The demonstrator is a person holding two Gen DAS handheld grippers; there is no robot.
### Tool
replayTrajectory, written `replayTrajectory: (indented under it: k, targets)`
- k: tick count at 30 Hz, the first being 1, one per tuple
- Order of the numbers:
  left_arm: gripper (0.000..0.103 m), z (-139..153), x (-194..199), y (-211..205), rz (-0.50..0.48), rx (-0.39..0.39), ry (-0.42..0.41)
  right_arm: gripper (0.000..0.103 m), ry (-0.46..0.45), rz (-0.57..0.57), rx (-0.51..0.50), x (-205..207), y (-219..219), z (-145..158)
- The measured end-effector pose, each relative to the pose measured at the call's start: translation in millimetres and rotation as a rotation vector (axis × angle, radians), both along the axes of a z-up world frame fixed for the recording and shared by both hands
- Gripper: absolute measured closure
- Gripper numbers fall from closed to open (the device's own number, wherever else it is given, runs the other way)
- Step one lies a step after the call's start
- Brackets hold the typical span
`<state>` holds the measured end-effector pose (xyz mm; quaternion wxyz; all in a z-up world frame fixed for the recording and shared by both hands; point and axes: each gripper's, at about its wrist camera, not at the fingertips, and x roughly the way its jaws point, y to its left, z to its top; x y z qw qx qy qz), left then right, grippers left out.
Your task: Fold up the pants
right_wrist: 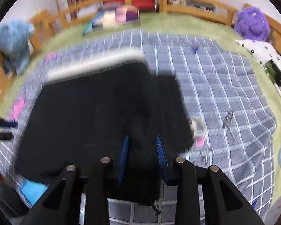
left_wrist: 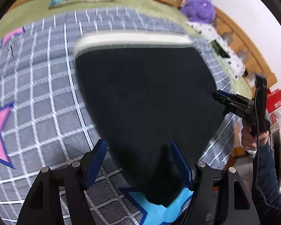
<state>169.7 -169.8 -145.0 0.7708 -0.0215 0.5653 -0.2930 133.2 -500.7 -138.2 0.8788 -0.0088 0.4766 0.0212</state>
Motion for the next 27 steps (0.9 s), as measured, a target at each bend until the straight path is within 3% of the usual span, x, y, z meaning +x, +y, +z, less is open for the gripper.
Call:
replayTrajectory:
  k: [2,4,6,9,11,12,15,17,22,24,27]
  targets:
    - [0.033,-18.1,1.1,-3.9,-0.011,0.008,0.042,0.065,-0.006,0.007,-0.053,-7.4,2.4,-20.7]
    - [0.030,-25.7,5.5,-1.4,-0.007,-0.014,0.088,0.065,0.005,-0.004,-0.012,-12.4,-3.6,-25.0]
    - [0.030,-24.0,7.8,2.4,-0.018,-0.035,0.083,0.066,0.012,-0.021,0.066,-11.8,-17.2,-14.0]
    - [0.032,-16.5,14.5,9.0,0.005,-0.038,0.022,0.064,-0.098,-0.050,0.100,-10.0,-27.1,14.3]
    - [0.032,-18.0,24.3,14.6,0.038,-0.078,0.037,0.050,-0.120,-0.051,0.105,0.9,-28.4,22.1]
    - [0.032,-20.0,28.9,17.4,0.055,-0.109,0.048,0.049,-0.113,-0.057,0.100,13.5,-30.2,21.1]
    - [0.032,-30.9,40.3,24.3,0.097,-0.194,0.062,0.043,-0.047,-0.077,0.144,44.4,-41.5,2.0]
    - [0.032,-42.1,47.8,26.8,0.120,-0.229,0.063,0.025,-0.017,-0.084,0.197,57.3,-50.8,-15.6]
    - [0.035,-59.7,62.6,22.6,0.135,-0.359,0.071,0.021,0.034,-0.045,0.312,71.3,-59.6,-45.0]
    - [0.040,-60.5,65.8,14.7,0.146,-0.360,0.073,0.021,0.054,-0.035,0.342,73.5,-61.3,-49.5]
    - [0.069,-52.8,65.1,11.3,0.195,-0.343,0.081,0.024,0.080,-0.055,0.356,74.6,-59.6,-49.2]
